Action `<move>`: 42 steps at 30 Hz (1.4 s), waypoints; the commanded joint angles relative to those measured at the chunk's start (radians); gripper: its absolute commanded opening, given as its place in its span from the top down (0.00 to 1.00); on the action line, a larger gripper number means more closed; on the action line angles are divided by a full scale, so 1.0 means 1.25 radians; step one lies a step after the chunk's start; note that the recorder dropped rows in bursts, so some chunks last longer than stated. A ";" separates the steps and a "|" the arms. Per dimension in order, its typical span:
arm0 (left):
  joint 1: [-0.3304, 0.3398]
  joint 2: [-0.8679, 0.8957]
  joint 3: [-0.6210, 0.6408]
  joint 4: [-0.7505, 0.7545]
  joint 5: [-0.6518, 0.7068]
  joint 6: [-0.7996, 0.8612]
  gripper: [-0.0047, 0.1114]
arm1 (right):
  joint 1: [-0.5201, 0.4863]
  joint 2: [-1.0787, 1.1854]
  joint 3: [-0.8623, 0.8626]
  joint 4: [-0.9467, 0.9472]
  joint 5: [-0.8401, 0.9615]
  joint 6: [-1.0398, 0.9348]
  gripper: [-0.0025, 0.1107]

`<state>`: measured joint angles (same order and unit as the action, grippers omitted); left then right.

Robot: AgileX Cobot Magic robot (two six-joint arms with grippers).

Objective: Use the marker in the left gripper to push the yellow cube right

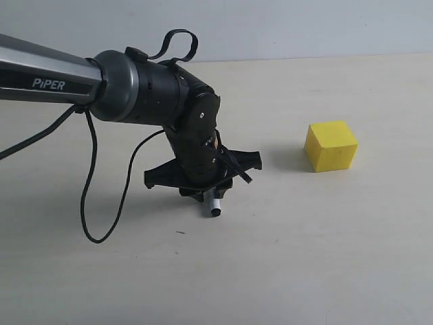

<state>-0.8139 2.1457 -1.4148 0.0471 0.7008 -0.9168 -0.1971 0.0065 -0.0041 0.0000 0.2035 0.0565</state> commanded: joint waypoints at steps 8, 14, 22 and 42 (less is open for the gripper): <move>0.002 -0.003 -0.005 -0.004 0.009 0.006 0.65 | -0.007 -0.005 0.003 0.000 -0.004 -0.003 0.98; 0.002 -0.031 -0.005 -0.004 0.041 0.060 0.64 | -0.007 -0.005 0.003 0.000 -0.004 -0.003 0.98; -0.001 -0.115 -0.005 0.052 0.225 0.162 0.64 | -0.007 -0.005 0.003 0.000 -0.004 -0.003 0.98; -0.254 -0.709 0.326 0.399 -0.035 0.127 0.96 | -0.007 -0.005 0.003 0.000 -0.004 -0.001 0.98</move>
<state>-1.1080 1.3954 -1.1123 0.4734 0.8158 -0.6852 -0.1971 0.0065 -0.0041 0.0000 0.2035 0.0565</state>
